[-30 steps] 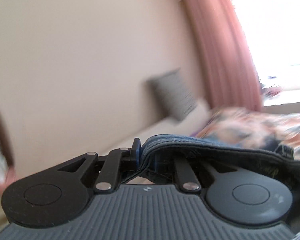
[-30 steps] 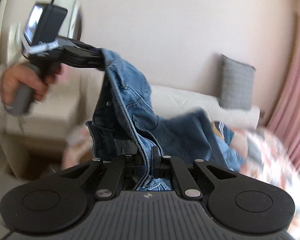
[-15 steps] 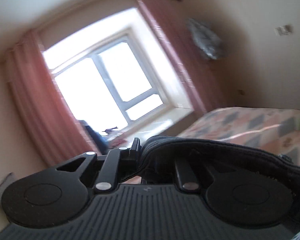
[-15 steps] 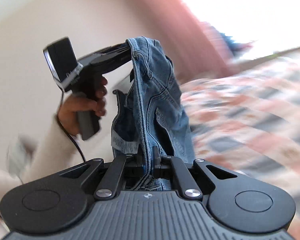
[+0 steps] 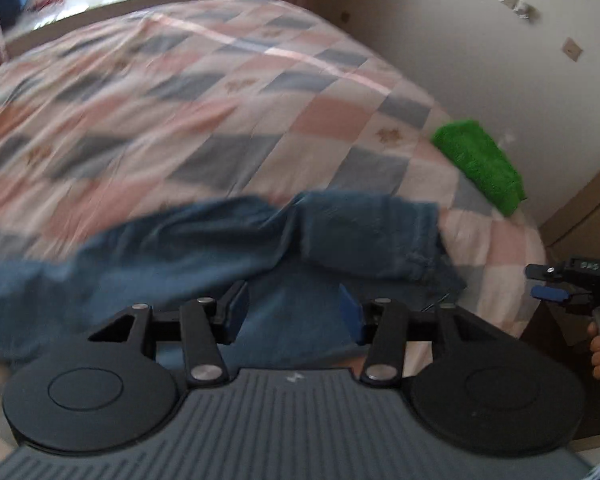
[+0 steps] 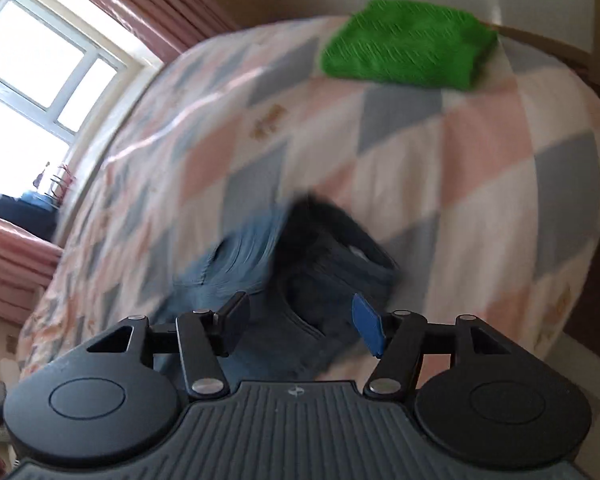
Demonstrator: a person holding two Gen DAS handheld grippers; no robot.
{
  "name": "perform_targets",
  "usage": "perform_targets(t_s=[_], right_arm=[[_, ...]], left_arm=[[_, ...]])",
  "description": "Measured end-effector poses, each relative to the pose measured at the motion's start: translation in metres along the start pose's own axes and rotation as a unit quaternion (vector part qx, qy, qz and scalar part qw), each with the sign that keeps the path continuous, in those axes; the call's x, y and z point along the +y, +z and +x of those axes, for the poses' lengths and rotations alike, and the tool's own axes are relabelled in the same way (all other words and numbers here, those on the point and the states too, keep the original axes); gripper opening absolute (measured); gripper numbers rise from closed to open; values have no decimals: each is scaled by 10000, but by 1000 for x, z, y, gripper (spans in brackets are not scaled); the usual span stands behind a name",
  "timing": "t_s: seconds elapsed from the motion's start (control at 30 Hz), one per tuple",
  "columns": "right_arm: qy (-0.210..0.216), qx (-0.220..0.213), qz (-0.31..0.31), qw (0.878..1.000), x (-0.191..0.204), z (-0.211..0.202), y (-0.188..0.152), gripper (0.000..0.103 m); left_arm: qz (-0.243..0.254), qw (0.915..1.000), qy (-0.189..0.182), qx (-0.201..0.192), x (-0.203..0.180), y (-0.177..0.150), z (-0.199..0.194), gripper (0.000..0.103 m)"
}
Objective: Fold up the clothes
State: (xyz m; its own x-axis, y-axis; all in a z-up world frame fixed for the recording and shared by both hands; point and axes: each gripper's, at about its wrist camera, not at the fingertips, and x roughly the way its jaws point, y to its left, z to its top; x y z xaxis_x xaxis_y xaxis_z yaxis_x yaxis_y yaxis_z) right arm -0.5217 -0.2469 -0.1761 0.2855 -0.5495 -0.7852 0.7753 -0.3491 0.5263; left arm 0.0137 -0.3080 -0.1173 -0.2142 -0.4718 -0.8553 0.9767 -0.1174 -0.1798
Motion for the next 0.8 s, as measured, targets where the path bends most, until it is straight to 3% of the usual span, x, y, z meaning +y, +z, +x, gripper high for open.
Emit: perform_targets(t_s=[0.1, 0.23, 0.43, 0.5, 0.53, 0.57, 0.6, 0.63, 0.7, 0.8], right_arm=[[-78, 372, -132, 9992, 1, 21, -58, 61], [47, 824, 265, 9962, -5, 63, -111, 61], [305, 190, 1881, 9815, -48, 120, -122, 61], [-233, -288, 1435, 9890, -34, 111, -115, 59], [-526, -582, 639, 9949, -16, 103, -112, 59], [-813, -790, -398, 9928, 8, 98, -111, 59], [-1020, -909, -1529, 9788, 33, 96, -115, 59], [-1036, -922, -2563, 9566, 56, 100, -124, 59], [-949, -859, -4374, 8901, 96, 110, -143, 59], [-908, -805, -6160, 7784, 133, 144, -178, 56]], left_arm=[[-895, 9943, 363, 448, 86, -55, 17, 43], [-2053, 9747, 638, 605, 159, -109, 23, 43], [-3248, 9396, 1083, -38, 266, -116, 36, 43], [-3427, 9298, 1307, -298, 297, -107, 32, 43], [-3410, 9282, 1436, -402, 309, -100, 29, 43], [-3334, 9287, 1557, -451, 322, -95, 29, 44], [-3292, 9289, 1633, -464, 333, -90, 31, 44], [-3443, 9237, 1612, -479, 346, -87, 33, 45], [-3841, 9093, 1520, -512, 372, -83, 36, 45], [-4497, 8816, 1324, -545, 395, -81, 48, 45]])
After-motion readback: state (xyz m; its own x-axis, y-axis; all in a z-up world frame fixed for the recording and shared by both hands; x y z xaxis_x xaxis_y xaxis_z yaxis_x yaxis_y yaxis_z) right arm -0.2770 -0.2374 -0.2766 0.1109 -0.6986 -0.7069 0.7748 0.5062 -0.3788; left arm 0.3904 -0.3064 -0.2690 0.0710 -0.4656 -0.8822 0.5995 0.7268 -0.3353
